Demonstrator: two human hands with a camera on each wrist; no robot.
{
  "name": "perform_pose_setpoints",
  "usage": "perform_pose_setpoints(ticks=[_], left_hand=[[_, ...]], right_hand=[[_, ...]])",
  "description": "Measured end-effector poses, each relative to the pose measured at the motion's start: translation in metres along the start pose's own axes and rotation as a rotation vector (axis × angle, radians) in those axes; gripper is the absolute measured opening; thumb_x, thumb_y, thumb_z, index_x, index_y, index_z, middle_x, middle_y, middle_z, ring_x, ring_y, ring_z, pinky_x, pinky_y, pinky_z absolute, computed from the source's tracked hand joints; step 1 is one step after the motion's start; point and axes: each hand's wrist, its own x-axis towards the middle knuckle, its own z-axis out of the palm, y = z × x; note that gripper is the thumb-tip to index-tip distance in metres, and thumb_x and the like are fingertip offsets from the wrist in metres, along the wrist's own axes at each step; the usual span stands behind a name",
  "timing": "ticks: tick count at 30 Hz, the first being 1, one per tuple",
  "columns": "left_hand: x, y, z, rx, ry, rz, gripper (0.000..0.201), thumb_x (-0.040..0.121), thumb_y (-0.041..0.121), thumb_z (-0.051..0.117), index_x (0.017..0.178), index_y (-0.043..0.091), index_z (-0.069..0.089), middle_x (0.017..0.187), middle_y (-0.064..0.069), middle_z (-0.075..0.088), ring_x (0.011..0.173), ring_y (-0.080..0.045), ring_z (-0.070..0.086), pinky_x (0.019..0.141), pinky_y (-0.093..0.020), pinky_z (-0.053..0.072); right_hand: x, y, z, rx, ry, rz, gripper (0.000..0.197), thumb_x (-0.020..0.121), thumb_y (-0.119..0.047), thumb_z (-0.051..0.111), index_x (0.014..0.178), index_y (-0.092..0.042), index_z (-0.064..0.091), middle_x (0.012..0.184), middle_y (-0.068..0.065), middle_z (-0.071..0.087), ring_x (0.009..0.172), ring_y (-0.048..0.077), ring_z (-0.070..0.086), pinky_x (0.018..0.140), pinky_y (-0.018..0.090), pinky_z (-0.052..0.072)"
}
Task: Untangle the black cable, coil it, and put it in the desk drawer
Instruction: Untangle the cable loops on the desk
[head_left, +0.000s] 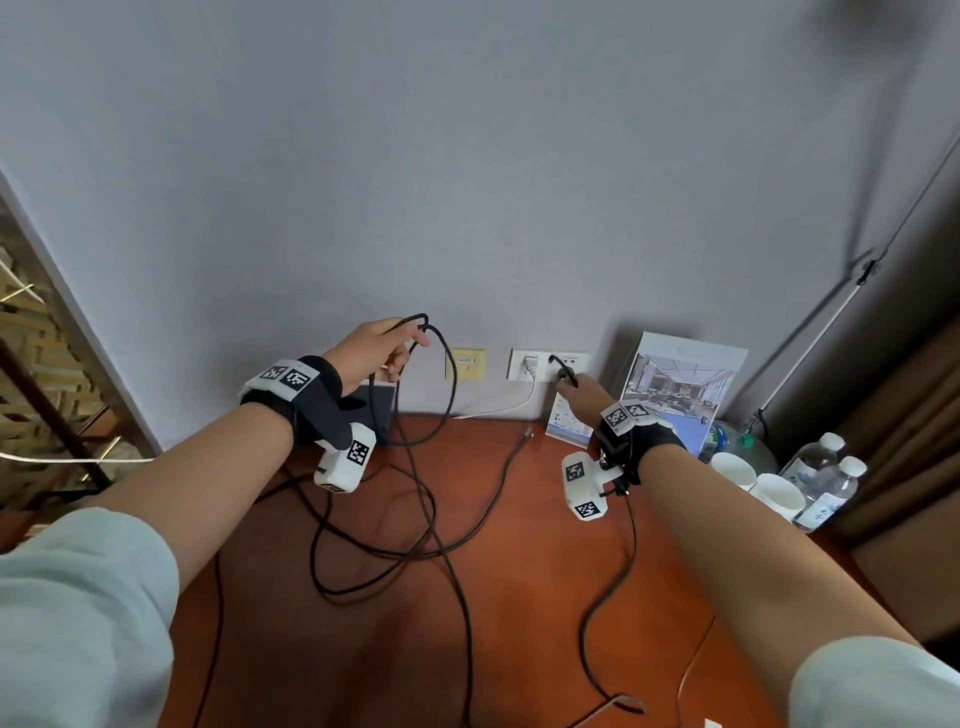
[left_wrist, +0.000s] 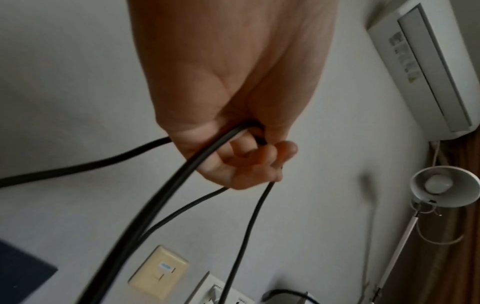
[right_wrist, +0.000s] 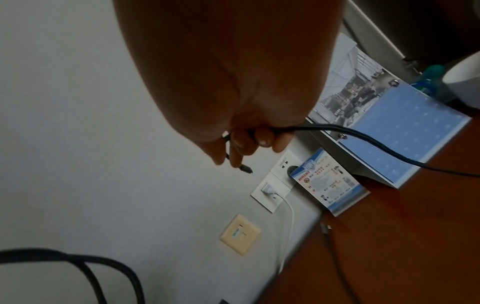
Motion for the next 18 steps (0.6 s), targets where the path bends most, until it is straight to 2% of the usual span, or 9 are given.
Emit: perform_pose_setpoints(ticks=[2,4,6,8,10,13,15,17,18], left_hand=[[-0.001,0.004,0.003,-0.042,-0.044,0.01,0.035,0.102,0.035,0.04,0.106,0.01,0.065,0.057,0.001,0.04,0.05,-0.012,0.037,0.056,-0.026,0.04],[-0.002,0.009,0.006,-0.073,-0.089,0.015,0.036,0.102,0.036,0.039,0.108,0.01,0.064,0.058,0.003,0.038,0.05,-0.011,0.036,0.057,-0.026,0.04],[-0.002,0.015,0.009,-0.109,-0.127,0.006,0.035,0.102,0.036,0.039,0.109,0.011,0.063,0.057,0.004,0.034,0.05,-0.01,0.033,0.058,-0.026,0.038],[-0.002,0.019,0.012,-0.145,-0.158,0.002,0.036,0.102,0.038,0.039,0.111,0.012,0.063,0.057,0.005,0.03,0.051,-0.01,0.029,0.058,-0.025,0.036],[-0.003,0.024,0.015,-0.149,-0.181,0.006,0.036,0.102,0.039,0.039,0.111,0.015,0.064,0.058,0.005,0.027,0.051,-0.01,0.026,0.058,-0.024,0.034],[-0.003,0.034,0.022,-0.135,-0.235,0.024,0.035,0.102,0.04,0.038,0.108,0.019,0.066,0.061,0.004,0.025,0.052,-0.01,0.025,0.057,-0.023,0.034],[-0.004,0.041,0.026,-0.113,-0.282,0.044,0.035,0.102,0.04,0.037,0.11,0.02,0.065,0.061,0.005,0.026,0.053,-0.01,0.026,0.058,-0.023,0.035],[-0.004,0.048,0.029,-0.091,-0.314,0.053,0.038,0.102,0.039,0.036,0.116,0.018,0.063,0.061,0.005,0.027,0.054,-0.011,0.027,0.057,-0.022,0.037],[-0.004,0.051,0.029,-0.075,-0.316,0.062,0.039,0.102,0.039,0.036,0.119,0.017,0.062,0.061,0.005,0.028,0.054,-0.011,0.028,0.057,-0.021,0.038]], right_hand=[[0.002,0.005,0.011,0.01,-0.017,0.025,0.017,0.092,-0.012,0.053,0.107,-0.007,0.045,0.078,0.004,0.049,0.067,0.016,0.046,0.06,0.024,0.039],[0.004,0.009,0.021,-0.031,-0.06,0.047,0.042,0.088,-0.014,0.061,0.125,-0.001,0.046,0.105,0.014,0.058,0.088,0.024,0.053,0.08,0.035,0.047],[0.0,0.006,0.029,-0.016,-0.145,0.019,0.069,0.087,-0.022,0.066,0.143,-0.001,0.031,0.133,0.015,0.05,0.112,0.03,0.054,0.098,0.038,0.043],[-0.015,-0.008,0.031,0.097,-0.229,-0.039,0.077,0.09,-0.035,0.063,0.15,-0.014,0.02,0.152,0.013,0.032,0.135,0.029,0.038,0.11,0.04,0.034],[-0.029,-0.028,0.027,0.239,-0.3,-0.095,0.076,0.092,-0.041,0.059,0.152,-0.024,0.015,0.157,0.009,0.021,0.145,0.023,0.022,0.111,0.036,0.026],[-0.044,-0.063,0.022,0.352,-0.328,-0.214,0.077,0.089,-0.04,0.064,0.15,-0.034,0.017,0.154,0.008,0.027,0.143,0.017,0.025,0.108,0.031,0.027],[-0.043,-0.081,0.024,0.409,-0.267,-0.314,0.072,0.088,-0.031,0.067,0.147,-0.027,0.025,0.141,0.006,0.044,0.132,0.011,0.04,0.103,0.024,0.035],[-0.042,-0.098,0.022,0.467,-0.184,-0.308,0.053,0.092,-0.027,0.062,0.139,-0.018,0.038,0.11,0.002,0.061,0.1,0.008,0.06,0.081,0.015,0.044],[-0.041,-0.106,0.019,0.513,-0.154,-0.286,0.045,0.093,-0.03,0.061,0.133,-0.015,0.045,0.094,0.002,0.065,0.083,0.01,0.063,0.072,0.017,0.045]])
